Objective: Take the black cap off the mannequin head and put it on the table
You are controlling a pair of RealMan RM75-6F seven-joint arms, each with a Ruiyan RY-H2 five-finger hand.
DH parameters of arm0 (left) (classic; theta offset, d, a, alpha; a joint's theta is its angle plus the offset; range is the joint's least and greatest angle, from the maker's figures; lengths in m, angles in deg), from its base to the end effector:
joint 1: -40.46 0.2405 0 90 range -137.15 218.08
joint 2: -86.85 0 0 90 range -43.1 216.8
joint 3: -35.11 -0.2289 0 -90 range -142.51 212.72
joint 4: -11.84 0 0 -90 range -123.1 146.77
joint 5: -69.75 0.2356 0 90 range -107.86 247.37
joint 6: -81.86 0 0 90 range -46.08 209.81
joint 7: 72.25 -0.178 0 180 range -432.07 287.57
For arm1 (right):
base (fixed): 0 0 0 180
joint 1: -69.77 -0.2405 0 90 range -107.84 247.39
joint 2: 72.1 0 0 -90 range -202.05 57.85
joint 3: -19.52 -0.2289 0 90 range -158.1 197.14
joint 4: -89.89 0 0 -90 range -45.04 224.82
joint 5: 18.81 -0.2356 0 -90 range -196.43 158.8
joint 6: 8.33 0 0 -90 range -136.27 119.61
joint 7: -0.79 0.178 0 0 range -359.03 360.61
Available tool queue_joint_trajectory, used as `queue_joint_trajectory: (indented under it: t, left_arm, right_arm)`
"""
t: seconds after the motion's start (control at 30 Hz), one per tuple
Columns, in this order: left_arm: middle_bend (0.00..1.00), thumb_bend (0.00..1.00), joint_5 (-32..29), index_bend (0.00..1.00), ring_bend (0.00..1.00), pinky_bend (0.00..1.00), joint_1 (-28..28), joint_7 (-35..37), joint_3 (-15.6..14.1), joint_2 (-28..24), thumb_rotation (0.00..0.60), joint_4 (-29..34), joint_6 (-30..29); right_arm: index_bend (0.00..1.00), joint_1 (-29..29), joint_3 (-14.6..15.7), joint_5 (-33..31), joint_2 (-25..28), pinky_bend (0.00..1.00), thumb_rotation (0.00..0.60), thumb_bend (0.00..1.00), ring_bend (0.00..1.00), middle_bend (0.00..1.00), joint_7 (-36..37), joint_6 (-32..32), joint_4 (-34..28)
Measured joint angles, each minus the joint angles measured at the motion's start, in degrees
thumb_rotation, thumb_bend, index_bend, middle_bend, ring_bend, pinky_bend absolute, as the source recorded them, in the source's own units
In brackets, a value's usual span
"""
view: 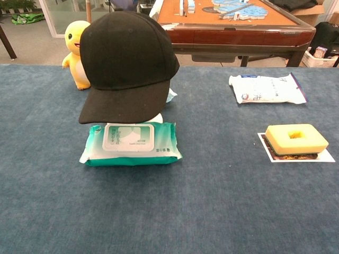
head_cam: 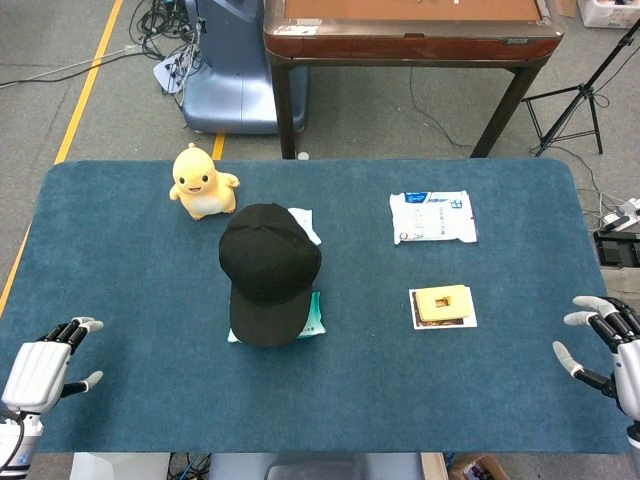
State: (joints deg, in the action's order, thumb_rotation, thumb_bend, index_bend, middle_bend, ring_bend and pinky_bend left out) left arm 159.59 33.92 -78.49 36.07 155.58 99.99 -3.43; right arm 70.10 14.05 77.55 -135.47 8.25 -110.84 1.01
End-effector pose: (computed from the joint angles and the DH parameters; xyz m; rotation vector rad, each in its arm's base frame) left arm -0.2882 0.2158 0.0964 -1.5056 -0.7957 -0.8684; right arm -0.2726 -0.1892 0.1753 1.2890 -0.6670 1.1980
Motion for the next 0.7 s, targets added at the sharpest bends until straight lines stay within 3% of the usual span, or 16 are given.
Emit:
queue_joint_trajectory:
  t: [0.33,0.7]
  left_arm:
    - [0.32,0.09,8.5,0.35,0.31,0.52,-1.6,1.7,0.0,2.8,0.600,0.9,-4.4]
    - [0.33,0.09,13.1,0.40,0.30,0.51,-6.1,-6.2,-0.4,7.8,0.600,5.3,0.3]
  right_arm:
    - [0.46,0.3,0.0,-0.1,0.2,0.50,0.600,0.25,0.28,0.34,0.5,-0.4,0.0]
    - [0.46,0.2,-0.2,-0.6,0.4,0.50,0.600,0.24,0.28,0.34,0.9,0.1,0.0]
